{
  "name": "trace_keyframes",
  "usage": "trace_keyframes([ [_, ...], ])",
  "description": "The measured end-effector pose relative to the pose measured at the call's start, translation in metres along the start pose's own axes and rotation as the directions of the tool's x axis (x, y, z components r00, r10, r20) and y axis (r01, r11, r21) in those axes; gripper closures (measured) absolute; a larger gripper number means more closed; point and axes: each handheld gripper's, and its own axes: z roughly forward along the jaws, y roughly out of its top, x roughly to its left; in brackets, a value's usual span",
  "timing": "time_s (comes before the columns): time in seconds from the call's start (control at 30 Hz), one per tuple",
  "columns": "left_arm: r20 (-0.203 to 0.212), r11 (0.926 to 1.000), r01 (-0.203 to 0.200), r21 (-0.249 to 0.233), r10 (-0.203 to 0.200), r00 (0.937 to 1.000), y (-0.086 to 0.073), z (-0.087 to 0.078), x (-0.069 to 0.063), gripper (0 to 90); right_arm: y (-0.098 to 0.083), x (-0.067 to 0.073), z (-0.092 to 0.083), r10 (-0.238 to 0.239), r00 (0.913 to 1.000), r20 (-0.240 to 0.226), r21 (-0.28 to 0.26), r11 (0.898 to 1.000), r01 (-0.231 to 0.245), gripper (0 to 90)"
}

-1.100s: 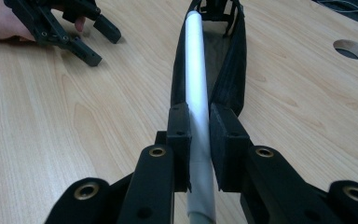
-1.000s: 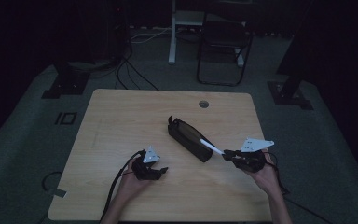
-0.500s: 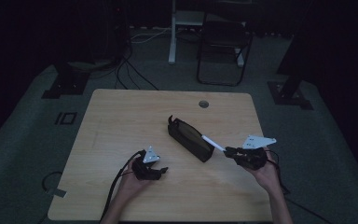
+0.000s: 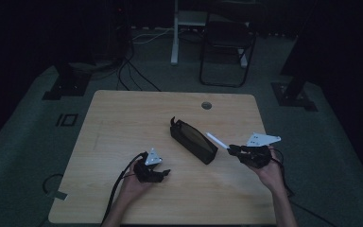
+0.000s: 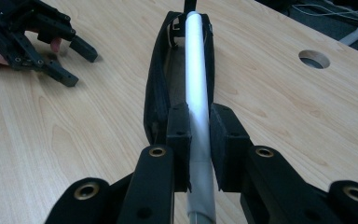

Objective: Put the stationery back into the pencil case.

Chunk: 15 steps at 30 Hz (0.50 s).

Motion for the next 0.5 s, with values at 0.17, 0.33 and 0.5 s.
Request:
trace_keyframes([
  [0.17, 0.000, 1.0000, 0.000, 0.000, 0.000, 1.0000, 0.000, 0.000, 0.000, 39.2, 0.003, -0.002, 0.002, 0.007, 0.9999, 0.011, 0.008, 1.000, -0.007, 79.1],
  [0.33, 0.000, 1.0000, 0.000, 0.000, 0.000, 1.0000, 0.000, 0.000, 0.000, 39.1, 0.007, -0.003, 0.004, 0.009, 0.9997, 0.022, 0.008, 1.000, -0.009, 79.1],
  [0.5, 0.000, 1.0000, 0.000, 0.000, 0.000, 1.0000, 0.000, 0.000, 0.000, 39.2, 0.011, -0.003, 0.005, 0.014, 0.9996, 0.025, 0.004, 1.000, -0.014, 79.1],
])
